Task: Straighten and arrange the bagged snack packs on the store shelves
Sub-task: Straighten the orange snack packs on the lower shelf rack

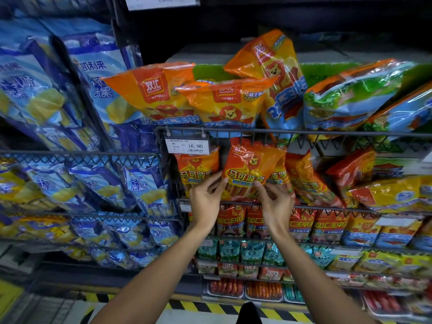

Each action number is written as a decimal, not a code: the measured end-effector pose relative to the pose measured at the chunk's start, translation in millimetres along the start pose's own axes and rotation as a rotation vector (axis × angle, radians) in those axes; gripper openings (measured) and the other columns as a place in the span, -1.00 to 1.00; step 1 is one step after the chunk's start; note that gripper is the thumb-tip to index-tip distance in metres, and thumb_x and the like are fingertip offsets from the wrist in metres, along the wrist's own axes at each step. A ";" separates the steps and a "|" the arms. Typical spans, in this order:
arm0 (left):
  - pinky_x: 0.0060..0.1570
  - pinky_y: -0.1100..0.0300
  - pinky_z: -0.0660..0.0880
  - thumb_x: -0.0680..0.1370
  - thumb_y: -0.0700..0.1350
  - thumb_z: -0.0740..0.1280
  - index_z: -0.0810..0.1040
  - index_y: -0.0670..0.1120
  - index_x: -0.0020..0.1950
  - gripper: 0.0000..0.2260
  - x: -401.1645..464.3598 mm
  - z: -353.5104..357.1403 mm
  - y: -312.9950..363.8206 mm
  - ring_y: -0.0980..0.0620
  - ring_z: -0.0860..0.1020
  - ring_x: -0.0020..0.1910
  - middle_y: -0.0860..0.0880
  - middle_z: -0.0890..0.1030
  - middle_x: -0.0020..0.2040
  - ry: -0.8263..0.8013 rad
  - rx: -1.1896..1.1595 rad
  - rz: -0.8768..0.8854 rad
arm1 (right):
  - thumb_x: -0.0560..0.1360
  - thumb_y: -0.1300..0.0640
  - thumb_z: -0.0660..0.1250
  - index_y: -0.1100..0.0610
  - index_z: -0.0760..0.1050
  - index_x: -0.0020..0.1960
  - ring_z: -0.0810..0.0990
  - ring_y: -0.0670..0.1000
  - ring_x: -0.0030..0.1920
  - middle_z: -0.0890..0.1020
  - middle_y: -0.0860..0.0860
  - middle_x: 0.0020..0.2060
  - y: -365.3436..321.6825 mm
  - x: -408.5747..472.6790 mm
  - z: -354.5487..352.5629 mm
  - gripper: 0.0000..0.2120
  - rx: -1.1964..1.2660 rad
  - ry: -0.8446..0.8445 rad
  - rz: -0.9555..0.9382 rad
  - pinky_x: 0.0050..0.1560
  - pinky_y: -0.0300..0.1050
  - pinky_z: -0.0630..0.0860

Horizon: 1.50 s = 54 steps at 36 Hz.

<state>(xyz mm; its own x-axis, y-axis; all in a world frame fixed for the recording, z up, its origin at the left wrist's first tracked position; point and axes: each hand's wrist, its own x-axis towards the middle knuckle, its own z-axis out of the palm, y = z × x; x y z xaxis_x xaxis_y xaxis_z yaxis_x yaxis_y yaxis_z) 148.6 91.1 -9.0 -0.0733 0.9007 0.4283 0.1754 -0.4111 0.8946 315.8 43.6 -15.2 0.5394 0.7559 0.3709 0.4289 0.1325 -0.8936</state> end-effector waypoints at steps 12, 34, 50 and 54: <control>-0.03 0.06 0.67 0.56 0.08 0.43 0.71 -0.08 0.03 -0.76 -10.1 -15.0 -19.2 0.19 0.67 -0.29 0.14 0.67 -0.26 0.063 0.164 -0.021 | 0.57 -0.07 0.44 0.10 0.69 -0.09 0.58 -0.16 -0.19 0.65 -0.12 -0.22 -0.3 1.0 7.8 -0.76 -0.132 -0.144 -0.148 -0.07 -0.42 0.41; -0.04 0.07 0.59 0.55 0.09 0.46 0.66 -0.07 -0.03 -0.77 12.2 -11.3 -12.8 0.09 0.57 -0.16 0.03 0.53 -0.01 0.018 0.405 0.051 | 0.56 -0.26 0.35 -0.02 0.69 0.07 0.63 -0.30 -0.06 0.68 -0.28 -0.11 5.3 7.7 -10.1 -0.66 -0.179 -0.159 -0.071 0.20 0.02 0.59; 0.39 -0.01 0.40 0.66 -0.04 0.34 0.06 0.08 0.67 -0.34 -26.1 8.5 -9.1 -0.11 -0.15 0.66 0.00 -0.12 0.69 -0.466 0.685 0.565 | 0.58 0.09 0.43 0.08 0.60 0.29 0.59 -0.24 0.01 0.66 -0.12 0.08 11.9 -1.7 -43.0 -0.71 -0.199 -0.059 -0.083 0.03 -0.56 0.43; 0.34 -0.12 0.52 0.65 -0.10 0.34 0.03 0.10 0.67 -0.31 -20.6 4.9 -8.6 -0.09 -0.18 0.66 0.01 -0.14 0.69 -0.514 0.685 0.539 | 0.59 0.11 0.43 0.07 0.59 0.32 0.53 -0.28 0.04 0.64 -0.10 0.13 13.4 -1.5 -43.8 -0.69 -0.226 -0.090 -0.102 0.03 -0.57 0.40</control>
<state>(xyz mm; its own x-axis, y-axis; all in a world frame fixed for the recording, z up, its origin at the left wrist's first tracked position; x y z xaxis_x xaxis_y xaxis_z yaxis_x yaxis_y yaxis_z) 153.4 76.8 -26.2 0.5856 0.6367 0.5017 0.5977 -0.7572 0.2634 352.4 16.2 -16.6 0.4226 0.8014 0.4232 0.6345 0.0718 -0.7696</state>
